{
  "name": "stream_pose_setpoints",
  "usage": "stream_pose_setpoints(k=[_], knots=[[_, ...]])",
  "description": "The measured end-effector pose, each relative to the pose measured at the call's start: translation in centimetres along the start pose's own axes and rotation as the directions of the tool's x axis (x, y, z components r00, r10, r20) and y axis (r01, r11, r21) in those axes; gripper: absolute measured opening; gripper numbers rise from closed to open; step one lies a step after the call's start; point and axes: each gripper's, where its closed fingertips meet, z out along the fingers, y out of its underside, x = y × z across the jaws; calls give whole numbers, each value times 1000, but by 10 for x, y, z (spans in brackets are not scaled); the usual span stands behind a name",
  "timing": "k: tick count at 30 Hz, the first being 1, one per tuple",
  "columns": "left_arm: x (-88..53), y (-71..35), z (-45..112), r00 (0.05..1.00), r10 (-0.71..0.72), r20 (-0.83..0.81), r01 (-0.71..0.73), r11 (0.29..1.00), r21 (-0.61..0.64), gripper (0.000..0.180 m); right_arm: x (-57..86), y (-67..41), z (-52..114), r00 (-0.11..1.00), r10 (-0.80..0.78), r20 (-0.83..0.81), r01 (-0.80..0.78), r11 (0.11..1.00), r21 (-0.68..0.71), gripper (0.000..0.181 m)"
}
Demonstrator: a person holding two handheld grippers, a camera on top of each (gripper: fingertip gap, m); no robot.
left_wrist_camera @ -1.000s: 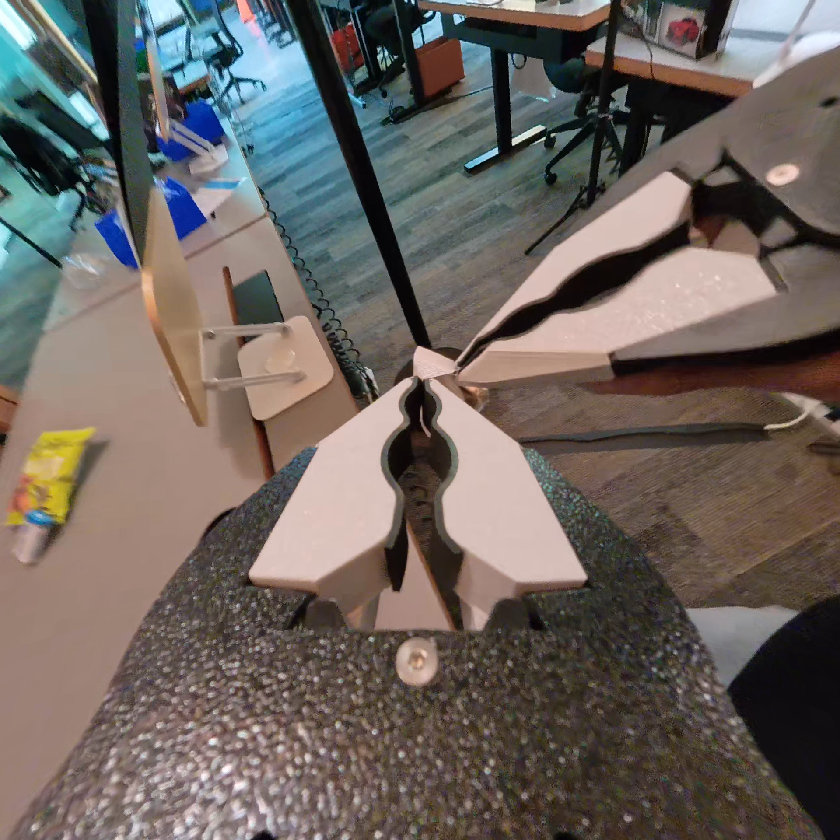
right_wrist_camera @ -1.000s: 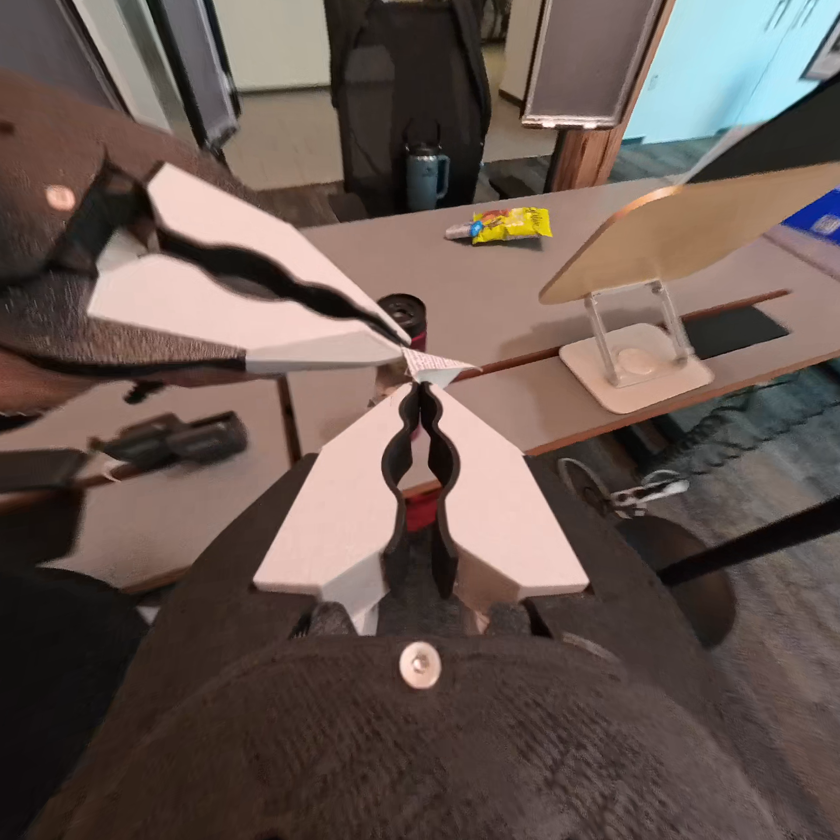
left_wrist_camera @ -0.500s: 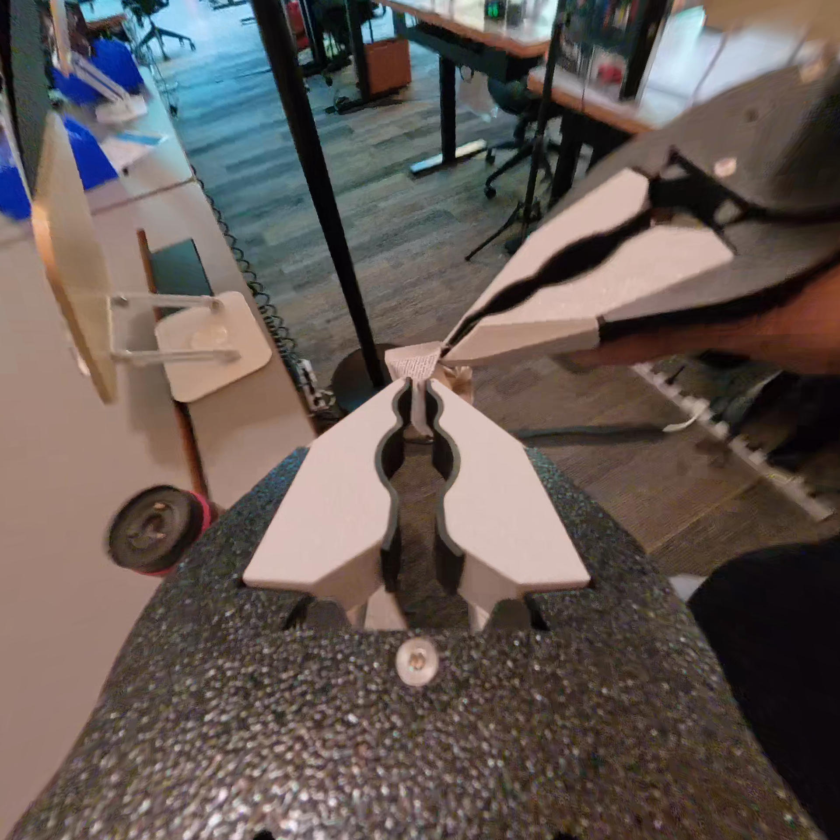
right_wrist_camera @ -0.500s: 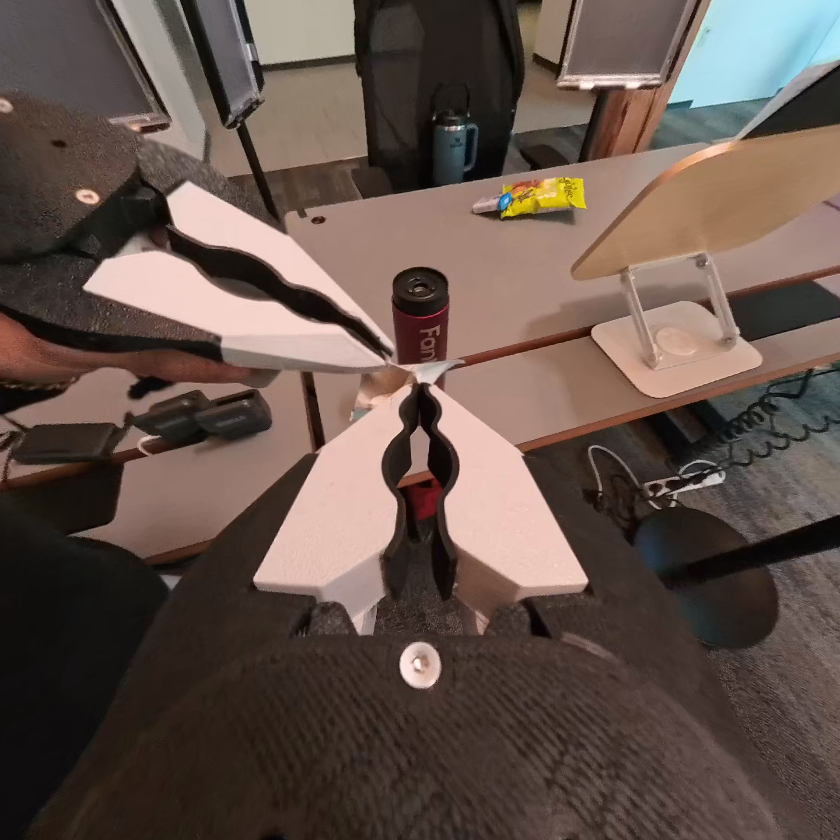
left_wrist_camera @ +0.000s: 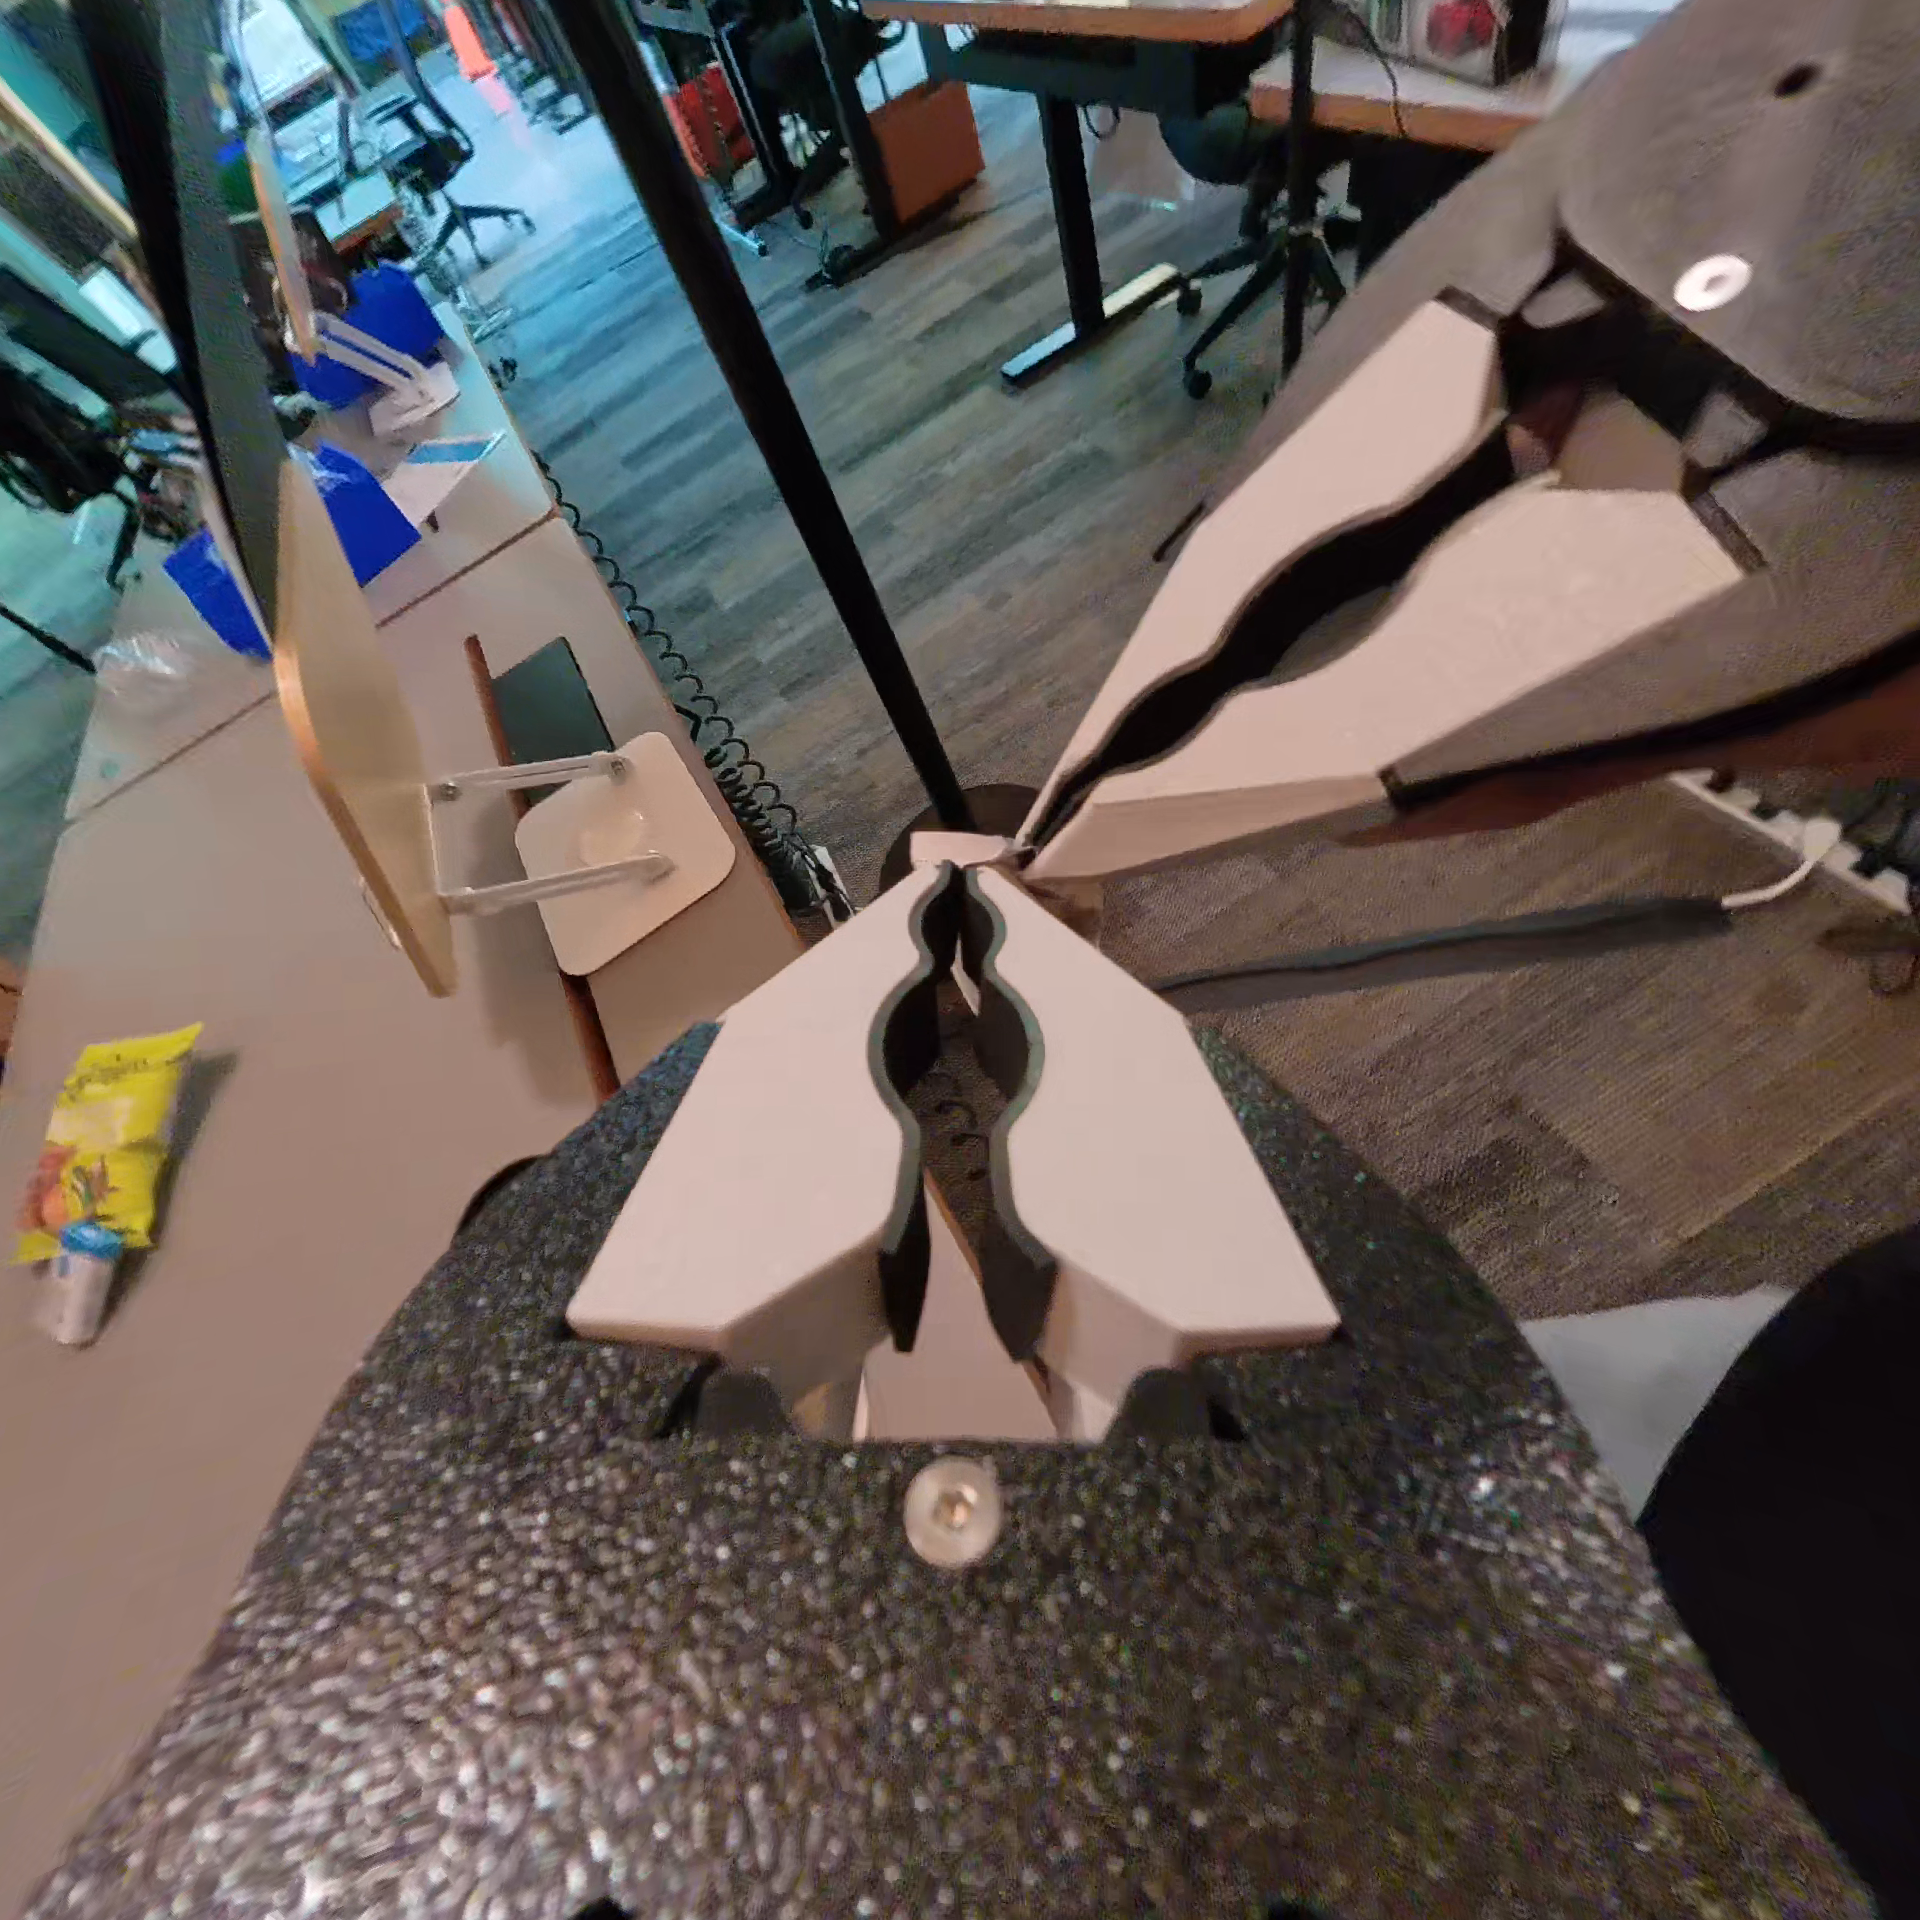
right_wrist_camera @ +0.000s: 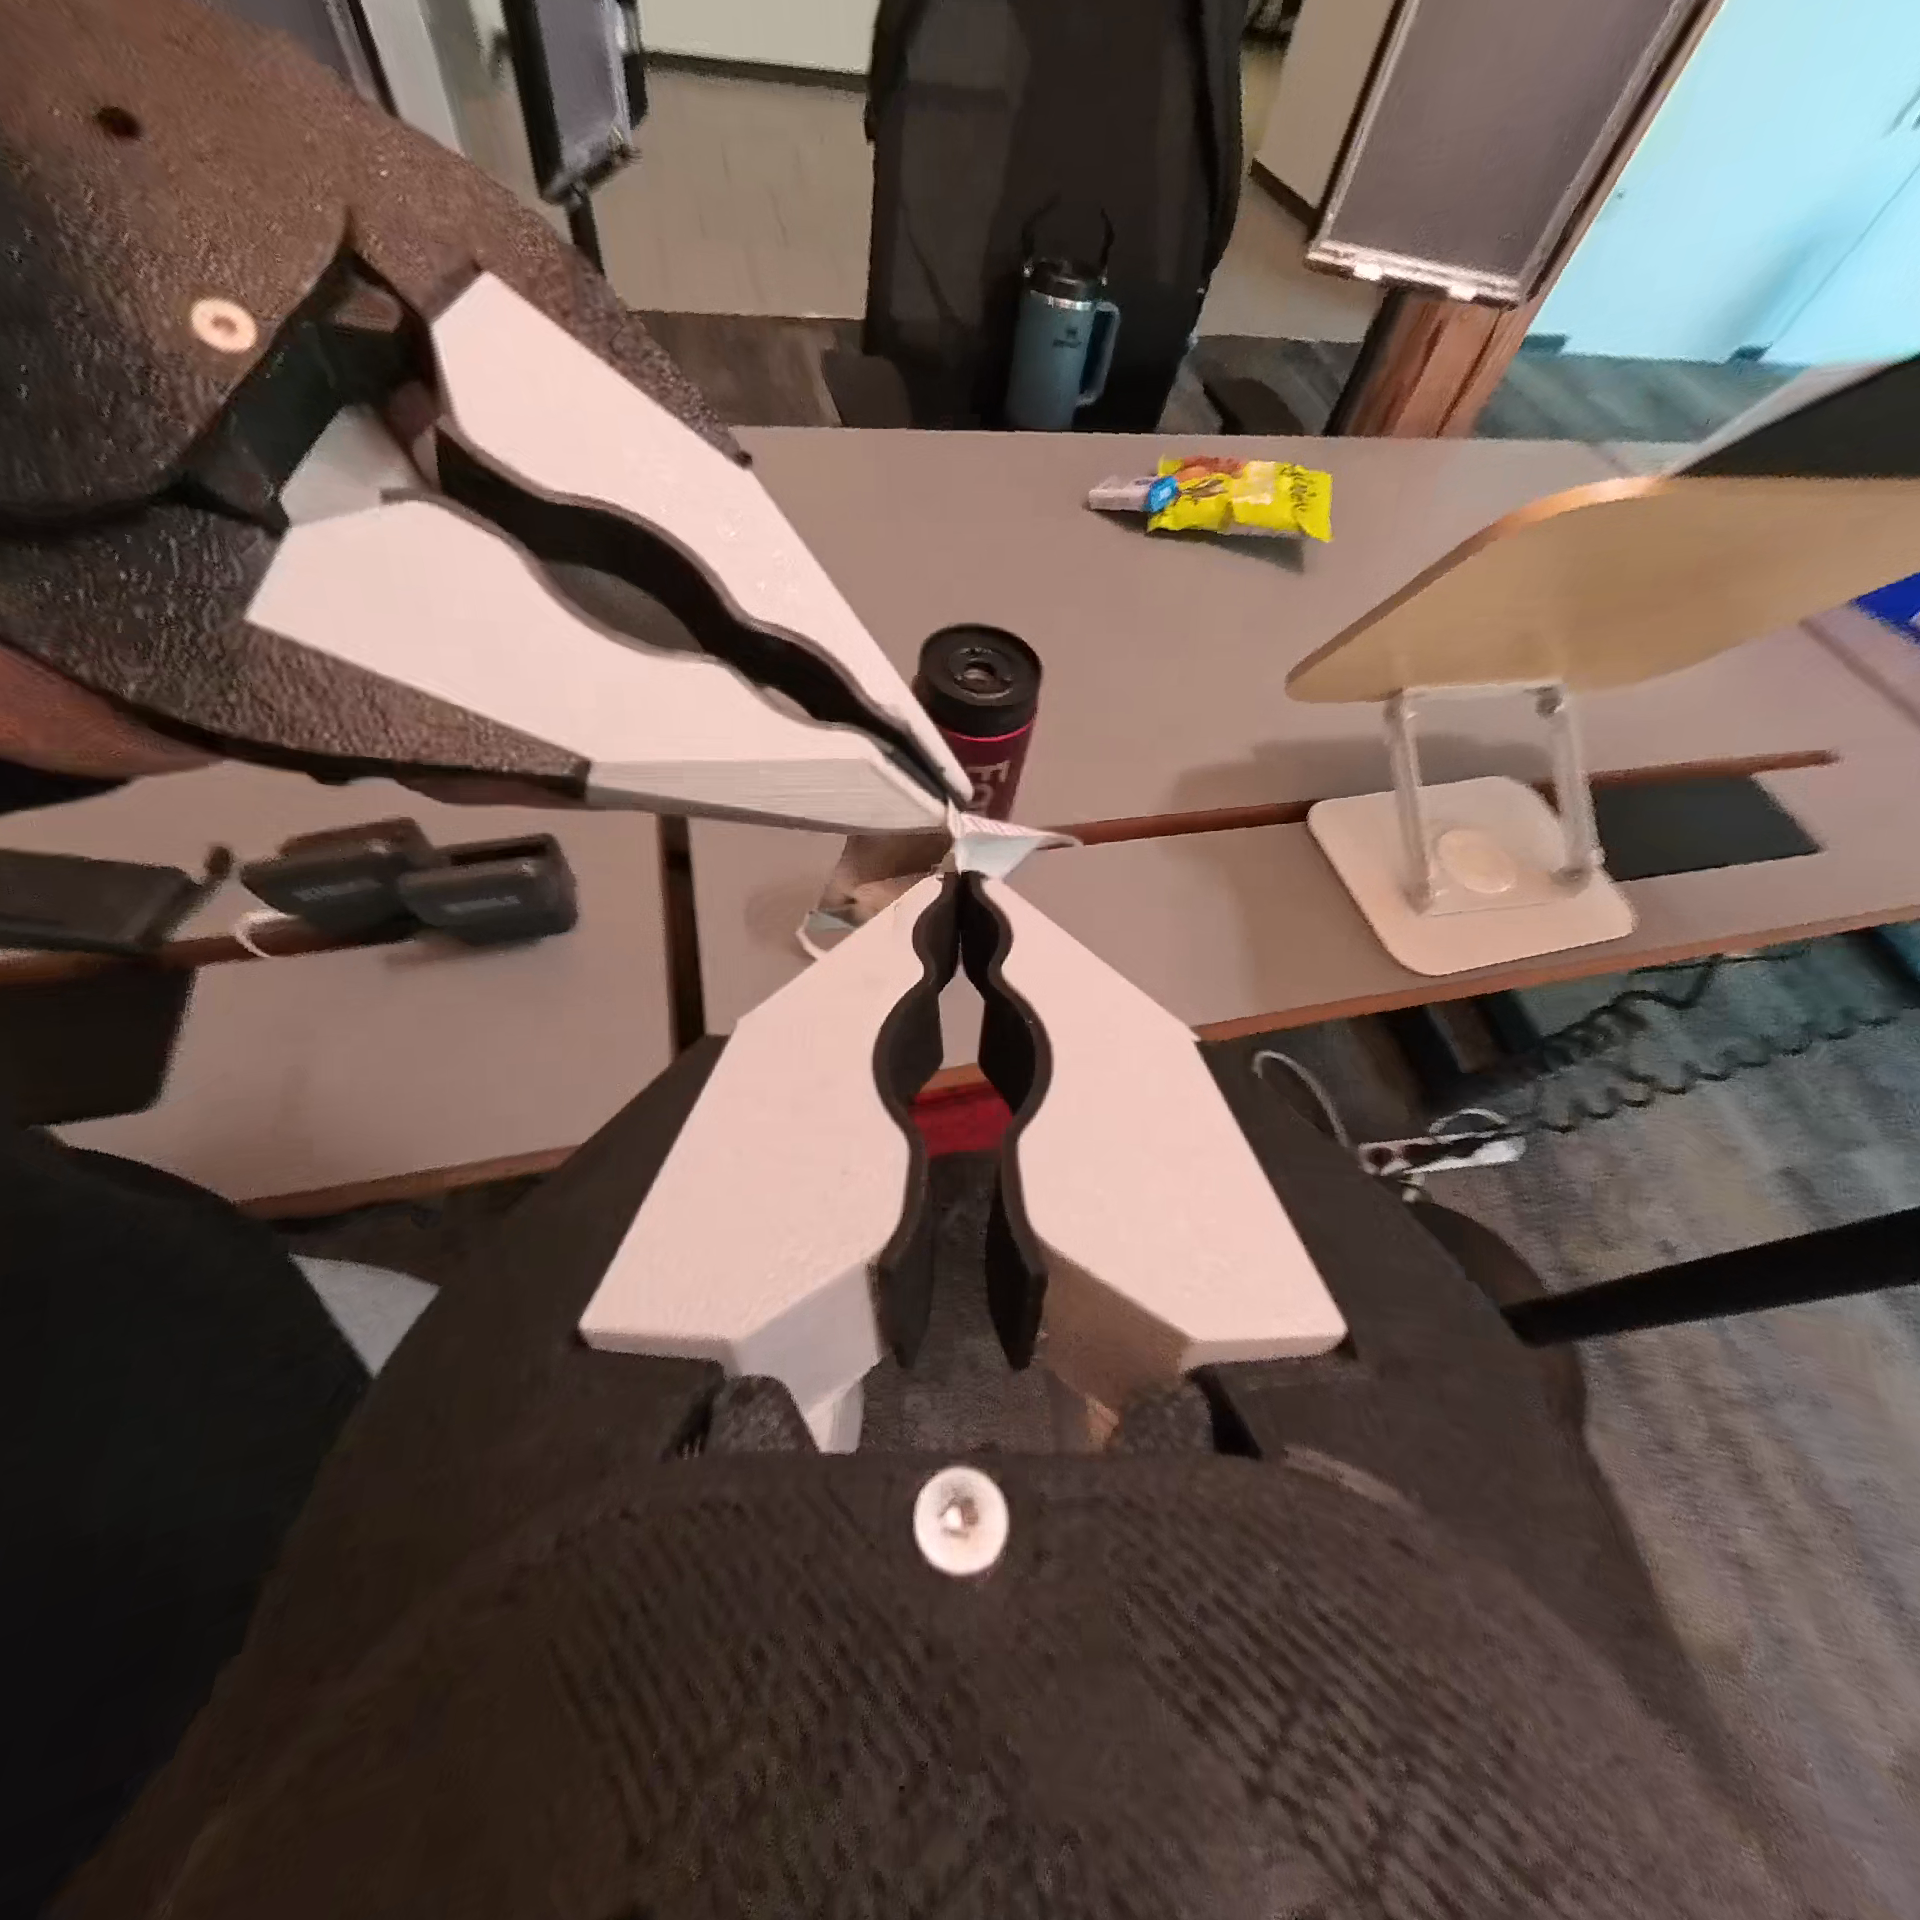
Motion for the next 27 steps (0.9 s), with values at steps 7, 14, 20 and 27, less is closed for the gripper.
stream_pose_setpoints(k=[7, 14, 20, 27], knots=[[-2, 4, 7, 981, -191, 26, 190, 981, 47, 0, 7, 7, -1, 998, -31, -59, 30, 999, -27, 0], [-80, 5, -29, 875, -478, 75, 461, 871, 168, 0, 45, 24, -24, 956, 292, -29, -290, 955, 64, 0], [-53, -51, -20, 903, -429, -19, 419, 870, 258, 0, 32, -52, -20, 976, 213, 51, -219, 937, 270, 0], [-43, -46, -20, 900, -435, -35, 430, 870, 243, 0, 21, -66, -8, 967, 234, 98, -252, 930, 266, 29]])
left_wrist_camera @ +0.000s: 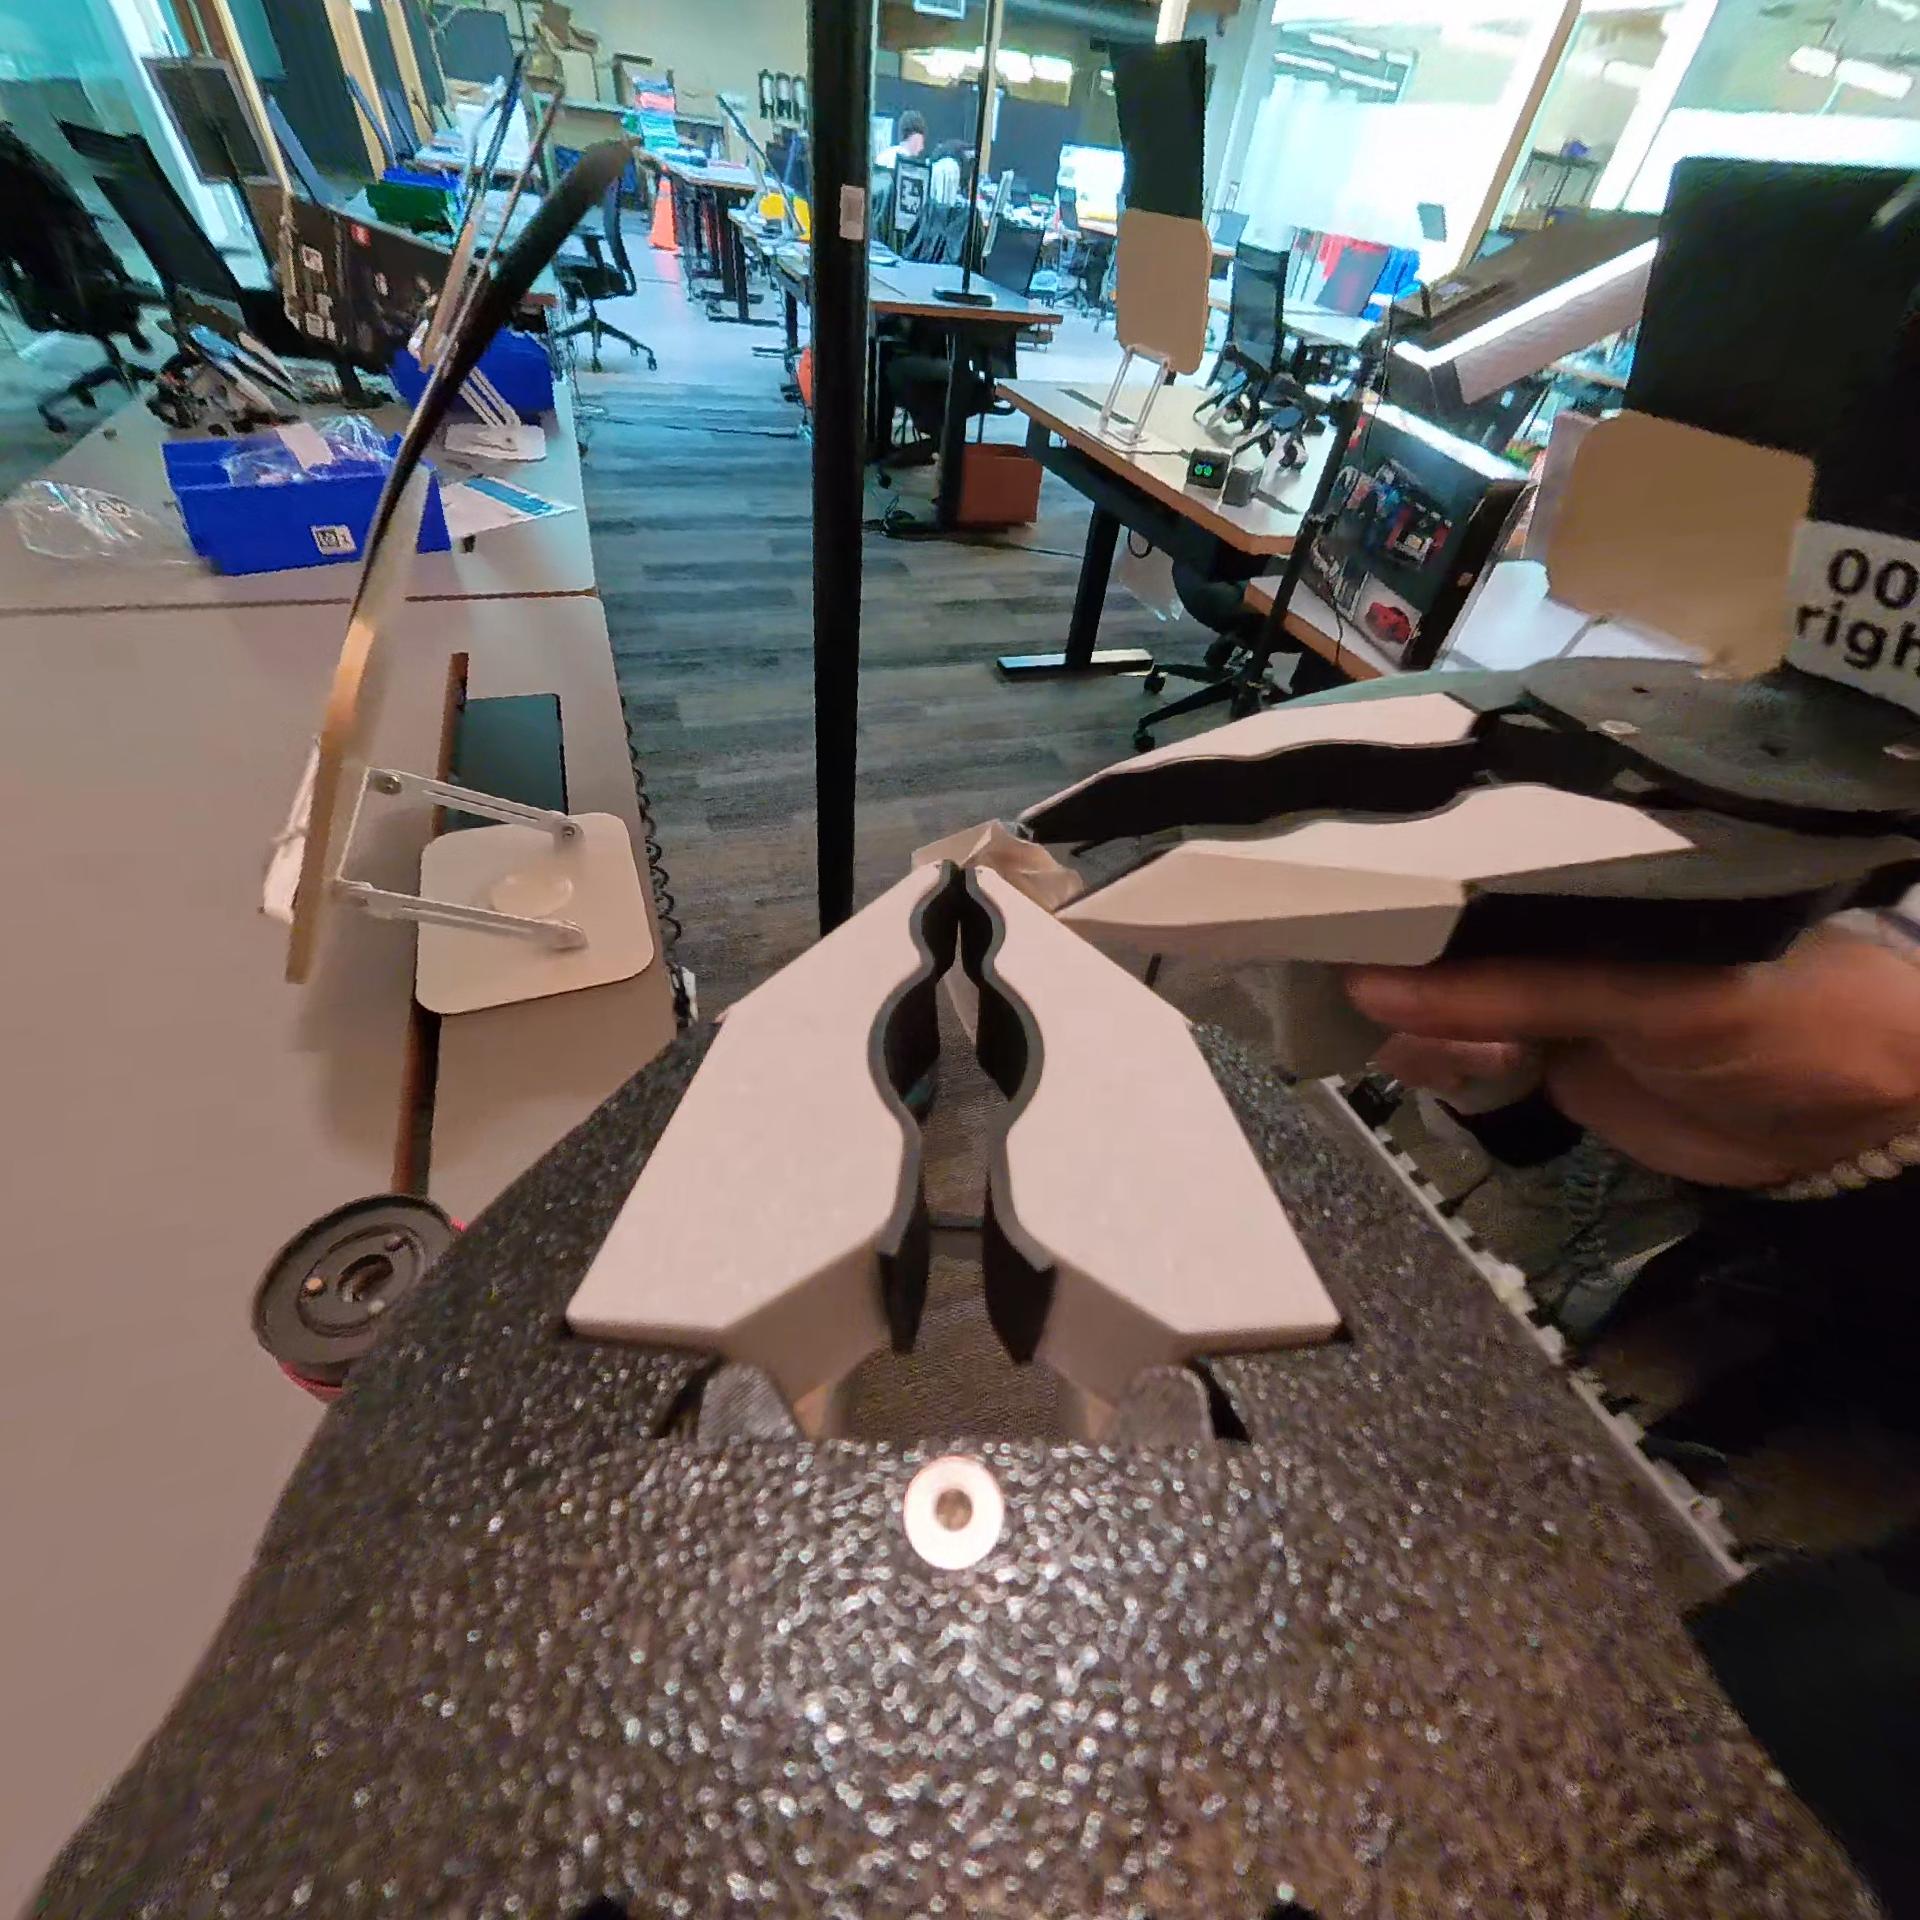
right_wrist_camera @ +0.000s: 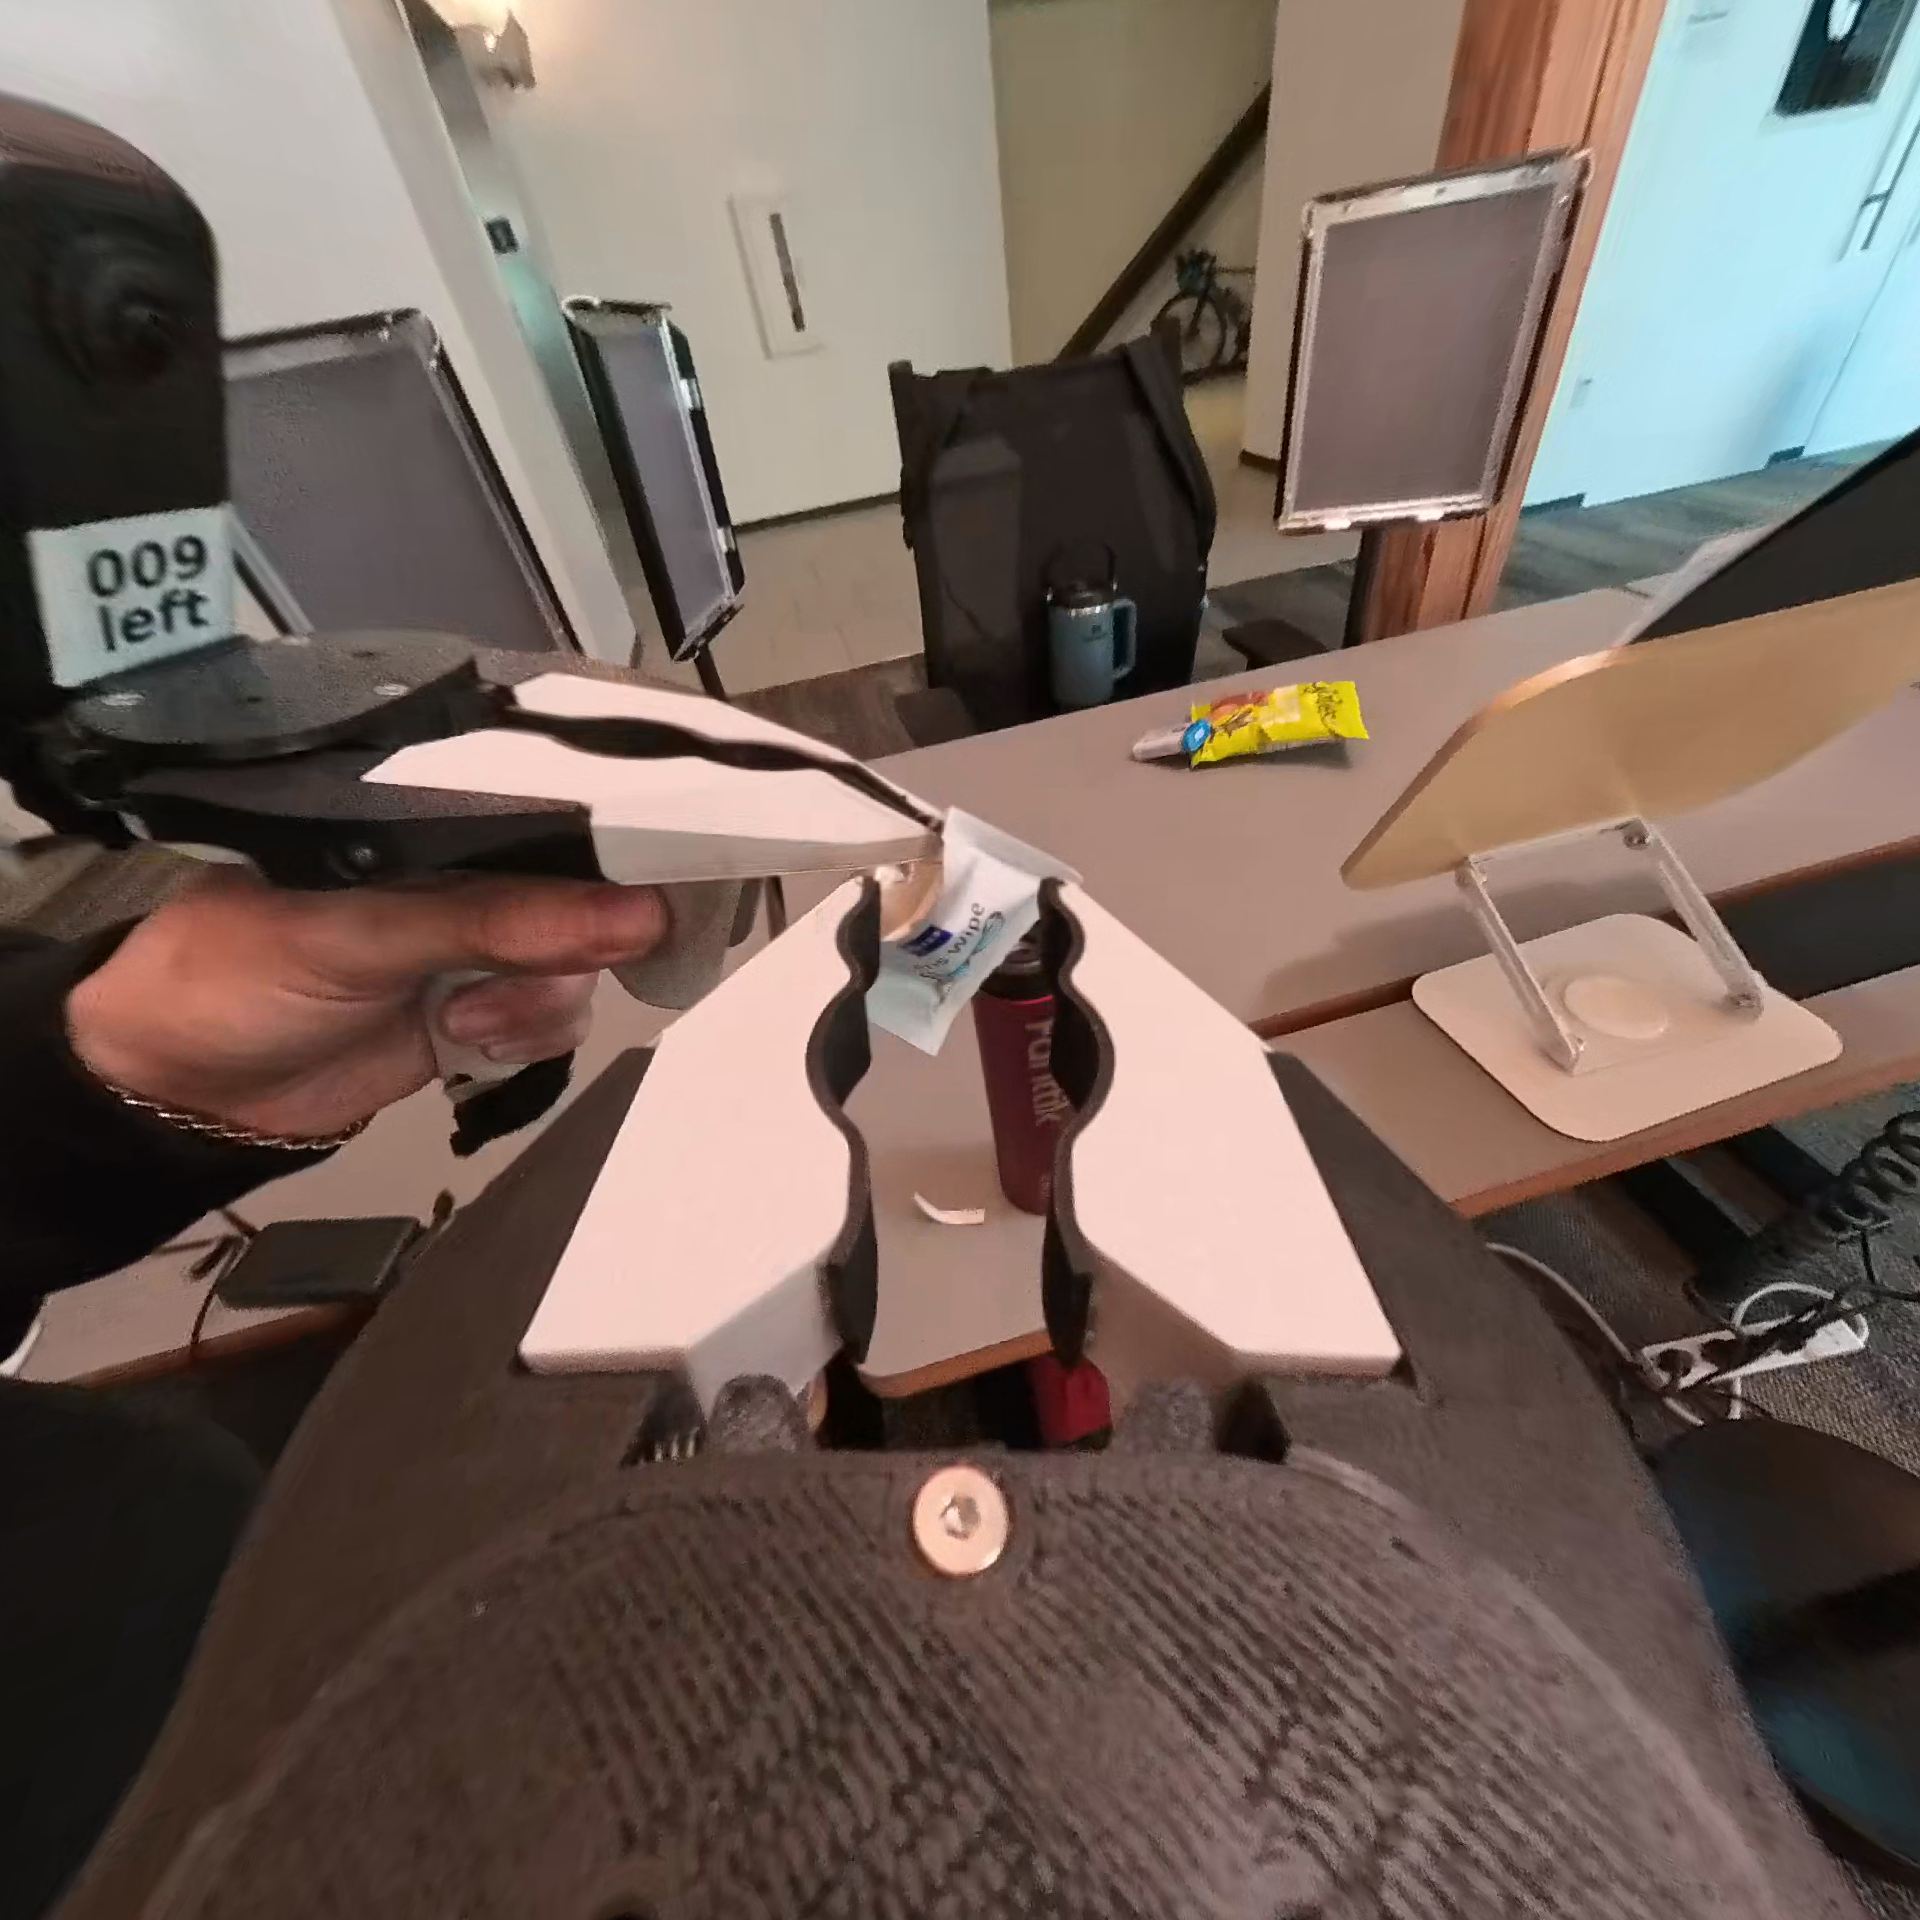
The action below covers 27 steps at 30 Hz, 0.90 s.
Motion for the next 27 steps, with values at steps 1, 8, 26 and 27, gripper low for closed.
stream_pose_setpoints(k=[1, 8, 26, 27], knots=[[2, 0, 0, 1000, 29, 0, -29, 1000, -4, 0, 0, 0, 1, 1000, -2, 2, 2, 1000, -1, 24], [10, 7, 5, 994, 93, -49, -95, 995, -42, 0, 9, 10, -2, 1000, -7, 23, 9, 997, -77, 0], [17, 26, 29, 989, -56, -134, 48, 996, -69, 0, 28, 34, -19, 998, 46, -46, -50, 995, -81, 0], [17, 27, 32, 990, -41, -134, 31, 997, -75, 0, 30, 35, -17, 997, 50, -55, -54, 995, -83, 0]])
